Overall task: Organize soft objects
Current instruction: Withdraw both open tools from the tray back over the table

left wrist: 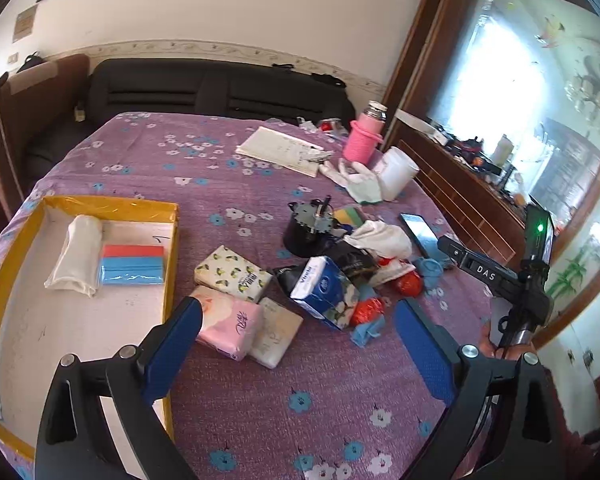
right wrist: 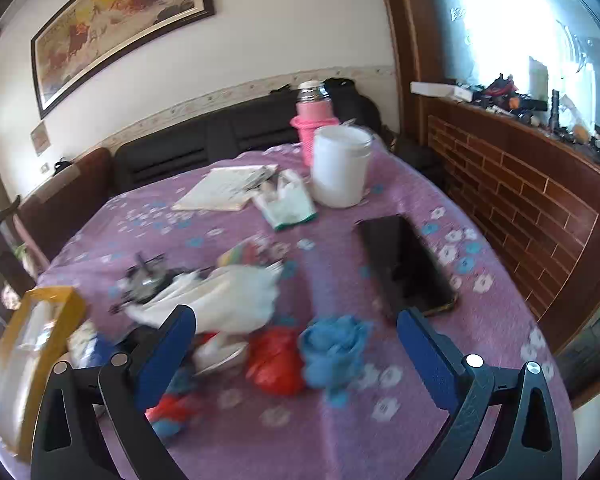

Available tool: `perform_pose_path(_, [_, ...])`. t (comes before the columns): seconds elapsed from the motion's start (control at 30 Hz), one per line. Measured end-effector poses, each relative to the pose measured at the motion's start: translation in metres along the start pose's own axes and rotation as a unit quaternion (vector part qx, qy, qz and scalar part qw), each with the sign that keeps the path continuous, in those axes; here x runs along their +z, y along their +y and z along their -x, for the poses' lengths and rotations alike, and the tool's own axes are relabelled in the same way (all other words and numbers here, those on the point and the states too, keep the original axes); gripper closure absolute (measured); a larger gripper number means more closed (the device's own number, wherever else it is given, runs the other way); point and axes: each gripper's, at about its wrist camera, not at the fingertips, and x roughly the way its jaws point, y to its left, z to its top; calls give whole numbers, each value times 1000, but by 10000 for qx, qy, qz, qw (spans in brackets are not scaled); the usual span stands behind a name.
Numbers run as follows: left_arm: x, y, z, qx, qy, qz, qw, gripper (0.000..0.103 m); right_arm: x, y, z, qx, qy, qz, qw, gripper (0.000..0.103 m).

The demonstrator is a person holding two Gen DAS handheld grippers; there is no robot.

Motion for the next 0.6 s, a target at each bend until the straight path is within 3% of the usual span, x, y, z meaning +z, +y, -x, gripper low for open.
perform_pose_path(0.17, [5,7,-26,57,229,371,9990,7,-6,-14,-17,-30,-132,-140,9998,1])
perform_pose_path(0.23, [4,4,-41,71,350,351,9987,7,-8,-16,-23,-9,-2,-165,9999,1])
perform_pose_path(0.6, [24,-24,-136,-36,662,215,9976,7,-8,-23,-19,-184,-136,-221,9995,1])
